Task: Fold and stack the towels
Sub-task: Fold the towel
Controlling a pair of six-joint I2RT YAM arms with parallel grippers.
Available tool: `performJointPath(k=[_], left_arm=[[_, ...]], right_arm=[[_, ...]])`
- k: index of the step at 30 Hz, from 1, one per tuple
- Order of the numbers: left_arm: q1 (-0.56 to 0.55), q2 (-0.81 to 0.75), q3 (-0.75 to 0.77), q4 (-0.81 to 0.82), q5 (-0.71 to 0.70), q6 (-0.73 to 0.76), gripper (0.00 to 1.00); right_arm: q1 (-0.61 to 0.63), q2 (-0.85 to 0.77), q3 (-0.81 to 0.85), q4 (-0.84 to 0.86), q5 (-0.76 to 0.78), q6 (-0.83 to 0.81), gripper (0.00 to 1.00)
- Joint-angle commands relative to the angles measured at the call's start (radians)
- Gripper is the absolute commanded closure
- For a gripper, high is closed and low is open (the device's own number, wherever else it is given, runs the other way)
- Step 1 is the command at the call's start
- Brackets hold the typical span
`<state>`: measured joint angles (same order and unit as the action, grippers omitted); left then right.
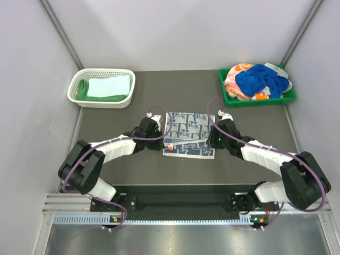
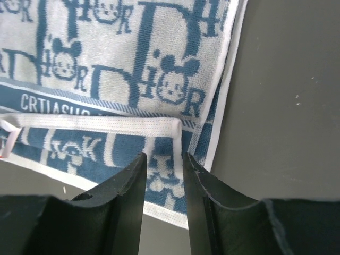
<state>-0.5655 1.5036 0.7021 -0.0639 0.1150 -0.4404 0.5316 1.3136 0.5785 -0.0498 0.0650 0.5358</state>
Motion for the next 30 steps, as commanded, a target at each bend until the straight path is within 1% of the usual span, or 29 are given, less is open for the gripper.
performJointPath(k=[1, 6, 11, 16, 20, 23, 25, 26, 29, 30], left_arm=[[-0.005, -0.011, -0.016, 0.006, -0.001, 0.019, 0.83], [-0.005, -0.023, -0.033, 0.004, -0.006, 0.014, 0.8], [-0.005, -0.052, -0.046, -0.005, -0.003, 0.011, 0.76], [-0.007, -0.129, -0.02, -0.039, 0.028, 0.0, 0.73], [-0.007, -0.184, 0.049, -0.088, 0.025, -0.011, 0.7], [-0.005, -0.154, 0.129, -0.117, -0.044, -0.026, 0.7], [-0.007, -0.094, 0.186, -0.131, -0.08, -0.035, 0.7], [-0.007, -0.074, 0.2, -0.125, -0.087, -0.046, 0.7], [-0.007, 0.073, 0.276, -0.138, -0.084, -0.066, 0.72], [-0.008, 0.099, 0.292, -0.145, -0.075, -0.07, 0.73]], right_arm=[[0.027, -0.065, 0.0, 0.021, 0.025, 0.007, 0.66], [0.044, -0.1, -0.048, 0.008, 0.018, 0.009, 0.69], [0.048, -0.152, -0.075, -0.013, 0.033, 0.01, 0.68], [0.05, -0.146, 0.012, -0.065, 0.056, -0.02, 0.68], [0.048, -0.103, 0.092, -0.088, 0.093, -0.042, 0.67], [0.048, -0.028, 0.155, -0.09, 0.102, -0.059, 0.67], [0.048, 0.022, 0.188, -0.081, 0.107, -0.066, 0.67], [0.048, 0.041, 0.202, -0.076, 0.107, -0.068, 0.67], [0.048, 0.122, 0.268, -0.078, 0.113, -0.083, 0.67], [0.048, 0.154, 0.276, -0.076, 0.113, -0.085, 0.68]])
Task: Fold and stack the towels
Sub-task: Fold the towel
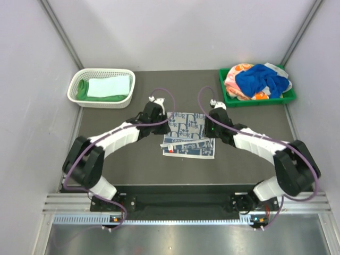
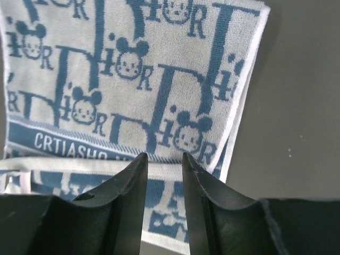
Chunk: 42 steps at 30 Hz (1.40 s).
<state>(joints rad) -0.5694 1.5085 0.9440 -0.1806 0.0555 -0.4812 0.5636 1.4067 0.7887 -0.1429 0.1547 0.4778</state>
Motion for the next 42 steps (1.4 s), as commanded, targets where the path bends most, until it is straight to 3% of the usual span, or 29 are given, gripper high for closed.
performJointPath(k=[1, 10, 25, 33, 42], left_arm=[[-0.007, 0.117, 0.07, -0.026, -0.005, -0.039, 0.73], [-0.063, 0.203, 0.065, -0.03, -0.005, -0.065, 0.74], [-0.129, 0.107, 0.01, -0.03, 0.102, -0.033, 0.74], [-0.149, 0.081, -0.034, -0.025, 0.118, -0.023, 0.74], [-0.149, 0.071, -0.031, -0.013, 0.058, -0.057, 0.73]], right_arm=[[0.016, 0.077, 0.076, 0.017, 0.023, -0.027, 0.68], [0.018, 0.155, 0.086, 0.039, -0.007, -0.022, 0.68], [0.018, 0.179, 0.099, 0.032, -0.014, -0.025, 0.69], [0.021, 0.115, 0.08, 0.009, -0.015, -0.016, 0.69], [0.045, -0.057, -0.074, 0.005, -0.006, 0.035, 0.69]])
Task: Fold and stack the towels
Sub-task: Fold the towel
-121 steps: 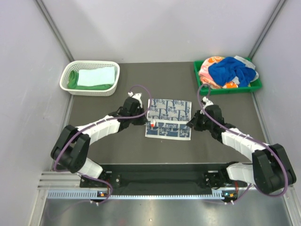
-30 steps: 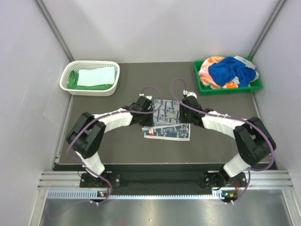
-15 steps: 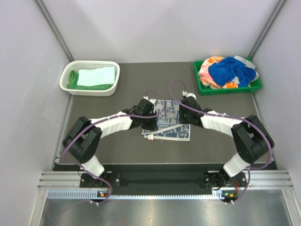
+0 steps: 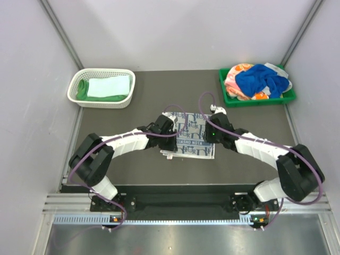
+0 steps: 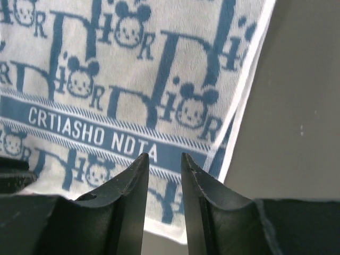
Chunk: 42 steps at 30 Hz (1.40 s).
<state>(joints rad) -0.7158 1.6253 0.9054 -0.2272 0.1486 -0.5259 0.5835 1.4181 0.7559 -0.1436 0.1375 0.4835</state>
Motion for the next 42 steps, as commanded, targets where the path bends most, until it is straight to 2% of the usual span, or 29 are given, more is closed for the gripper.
performJointPath(k=[1, 5, 10, 18, 33, 42], left_arm=[[-0.002, -0.044, 0.01, 0.029, -0.05, -0.016, 0.73], [-0.002, -0.05, 0.035, 0.026, -0.115, -0.037, 0.73], [-0.001, -0.045, 0.076, -0.006, -0.181, -0.048, 0.71], [-0.001, -0.039, 0.109, -0.026, -0.187, -0.049, 0.71], [-0.001, -0.028, 0.115, -0.026, -0.179, -0.052, 0.71], [-0.001, -0.021, 0.121, -0.029, -0.179, -0.046, 0.71]], right_arm=[[0.027, -0.079, -0.064, 0.003, 0.022, 0.032, 0.69], [0.022, -0.11, -0.086, -0.022, 0.07, 0.035, 0.68], [0.021, -0.117, -0.076, -0.047, 0.054, 0.035, 0.68], [0.029, -0.16, -0.13, -0.079, 0.062, 0.059, 0.69], [0.07, -0.085, -0.15, -0.033, 0.054, 0.087, 0.76], [0.081, -0.087, -0.153, -0.047, 0.074, 0.101, 0.77]])
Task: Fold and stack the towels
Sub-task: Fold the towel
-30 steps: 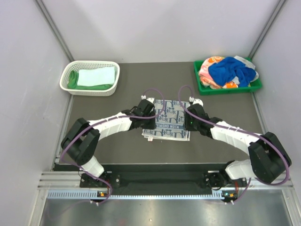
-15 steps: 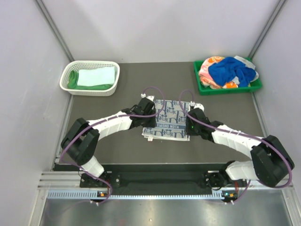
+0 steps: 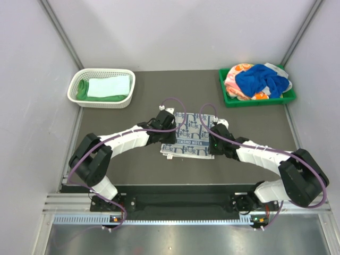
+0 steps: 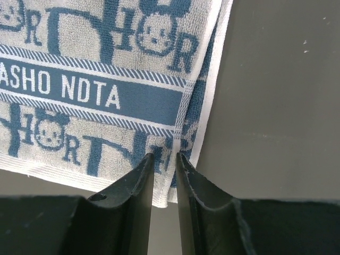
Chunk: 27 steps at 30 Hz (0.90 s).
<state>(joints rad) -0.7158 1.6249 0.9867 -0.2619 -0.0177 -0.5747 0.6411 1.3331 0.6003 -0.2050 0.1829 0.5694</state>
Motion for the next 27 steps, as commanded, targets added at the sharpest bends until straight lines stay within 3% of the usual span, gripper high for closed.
performJointPath(k=[1, 21, 27], left_arm=[[-0.001, -0.022, 0.04, 0.006, -0.014, 0.003, 0.71], [-0.001, -0.022, 0.038, 0.001, -0.014, 0.006, 0.72], [-0.002, -0.026, 0.038, -0.003, -0.018, 0.009, 0.72]], right_arm=[[0.023, -0.006, 0.0, 0.015, 0.03, 0.014, 0.77], [0.029, -0.026, -0.017, 0.016, 0.043, 0.018, 0.77], [0.037, -0.022, -0.005, 0.019, 0.038, 0.018, 0.87]])
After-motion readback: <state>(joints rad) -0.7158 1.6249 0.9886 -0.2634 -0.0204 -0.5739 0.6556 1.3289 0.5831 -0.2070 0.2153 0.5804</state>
